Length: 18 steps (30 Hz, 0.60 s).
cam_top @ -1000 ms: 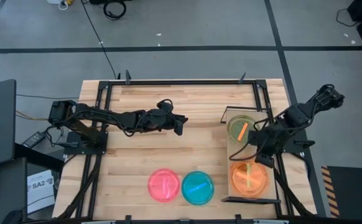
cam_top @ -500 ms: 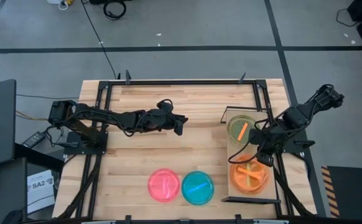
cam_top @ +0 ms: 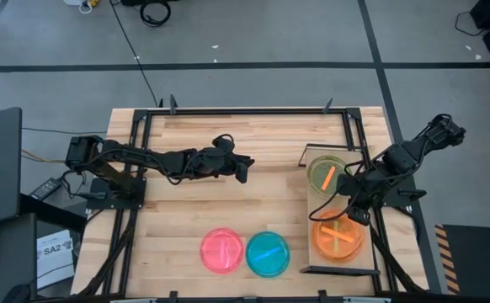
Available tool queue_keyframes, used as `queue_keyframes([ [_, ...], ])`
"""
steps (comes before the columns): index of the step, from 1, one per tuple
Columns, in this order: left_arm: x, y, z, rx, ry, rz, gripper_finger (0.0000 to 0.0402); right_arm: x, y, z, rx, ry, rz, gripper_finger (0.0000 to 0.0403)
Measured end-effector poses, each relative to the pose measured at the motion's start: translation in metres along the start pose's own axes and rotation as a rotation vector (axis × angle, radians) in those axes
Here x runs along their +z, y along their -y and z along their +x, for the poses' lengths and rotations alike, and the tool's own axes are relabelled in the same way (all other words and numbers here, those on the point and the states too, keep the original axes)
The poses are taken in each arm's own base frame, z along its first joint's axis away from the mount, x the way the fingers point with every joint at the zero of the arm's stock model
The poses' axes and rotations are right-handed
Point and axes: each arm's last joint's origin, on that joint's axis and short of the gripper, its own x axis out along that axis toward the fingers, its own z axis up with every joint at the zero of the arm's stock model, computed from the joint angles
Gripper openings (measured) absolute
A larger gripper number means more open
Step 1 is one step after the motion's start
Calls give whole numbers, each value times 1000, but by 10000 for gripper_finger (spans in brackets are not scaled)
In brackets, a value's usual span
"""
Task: Place and stack plates onto a shelf
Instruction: Stack the orange transparent plate on top of the green transparent plate on the shelf, then stack the pink transparent plate on top of the bottom orange transparent plate on the shelf
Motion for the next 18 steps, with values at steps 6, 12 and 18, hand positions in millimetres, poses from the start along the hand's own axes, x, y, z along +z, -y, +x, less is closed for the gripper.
queue_keyframes([
  [6, 0, 0, 0, 0, 0, 0, 126, 0, 0, 0, -10, 16, 0, 79],
  [12, 0, 0, 0, 2, -1, 1, 126, 1, 1, 0, -26, 44, 0, 119],
  [18, -4, -4, 0, 37, -40, 21, 126, 1, 1, 0, -27, 45, 0, 147],
])
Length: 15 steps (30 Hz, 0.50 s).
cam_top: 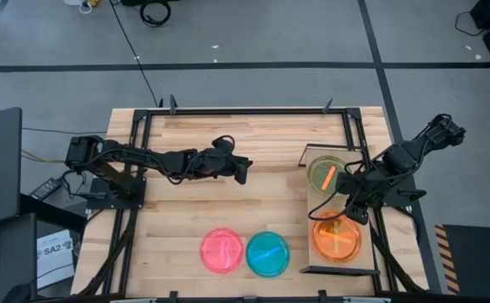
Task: Place and stack plates onto a shelf
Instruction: Stack the pink transparent plate on top of the bottom orange transparent plate on the shelf
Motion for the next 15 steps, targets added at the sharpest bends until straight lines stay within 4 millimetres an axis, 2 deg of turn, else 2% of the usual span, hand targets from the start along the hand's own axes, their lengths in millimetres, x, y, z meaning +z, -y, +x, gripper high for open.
queue_keyframes([
  [7, -8, -1, -1, -29, -116, 57, 126, 0, 0, 0, -1, 1, 0, 151],
  [15, -33, 21, -15, -126, -187, 269, 126, 0, 0, 0, -1, 1, 0, 151],
])
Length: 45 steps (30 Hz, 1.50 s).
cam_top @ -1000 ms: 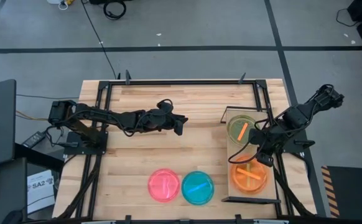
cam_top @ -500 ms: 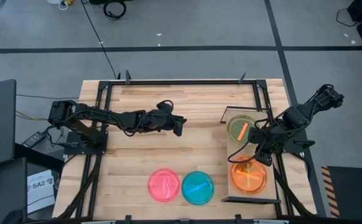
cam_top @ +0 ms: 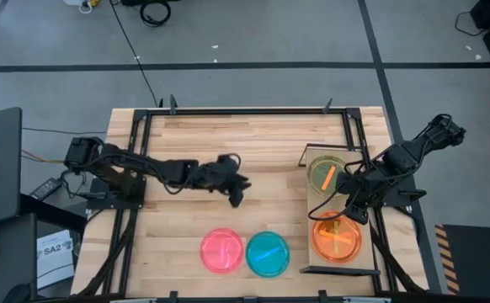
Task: Place and stack plates onto a shelf
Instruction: Stack the pink transparent plate on top of the bottom orange transparent plate on the shelf
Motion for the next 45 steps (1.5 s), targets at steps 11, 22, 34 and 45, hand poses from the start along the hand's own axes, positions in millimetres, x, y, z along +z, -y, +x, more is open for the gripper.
queue_keyframes([
  [11, -48, 45, -22, -101, -173, 223, 126, 0, 0, 0, 4, 3, -1, 149],
  [22, -94, 50, -47, 62, -441, 112, 126, 1, -2, 0, 16, 10, -3, 149],
  [34, -115, 51, -66, 223, -536, -113, 126, 1, -2, 0, 16, 10, -3, 149],
  [45, -136, 54, -60, 269, -574, -128, 126, 1, -2, 0, 16, 10, -3, 149],
])
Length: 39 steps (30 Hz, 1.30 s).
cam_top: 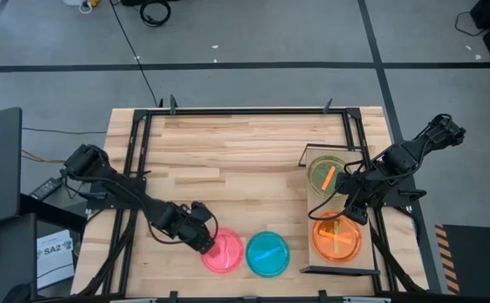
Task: Place and stack plates onto a shelf
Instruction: Stack the pink transparent plate on top of the bottom orange transparent plate on the shelf
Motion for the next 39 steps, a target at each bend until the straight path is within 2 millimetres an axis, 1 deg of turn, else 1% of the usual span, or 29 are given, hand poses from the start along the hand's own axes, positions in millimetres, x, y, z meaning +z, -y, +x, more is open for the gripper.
queue_keyframes([
  [5, -6, 0, 15, 28, -60, 10, 126, 0, 0, 0, 0, 0, 0, 149],
  [11, -9, 2, 26, 20, -106, 9, 126, 0, 0, 0, 2, 1, 0, 149],
  [19, -9, 3, 26, 16, -106, 8, 126, 0, 0, 0, 3, 2, 0, 149],
  [25, -12, 5, 36, 12, -125, -10, 126, 0, 0, 0, 4, 2, 0, 149],
  [30, -12, 5, 36, 12, -124, -9, 125, 1, -1, 0, 8, 5, -1, 149],
  [34, -12, 5, 36, 13, -127, -9, 112, 1, -1, 0, 10, 6, -1, 149],
  [39, -12, 4, 37, 14, -131, -8, 79, 1, -1, 0, 12, 7, -2, 149],
])
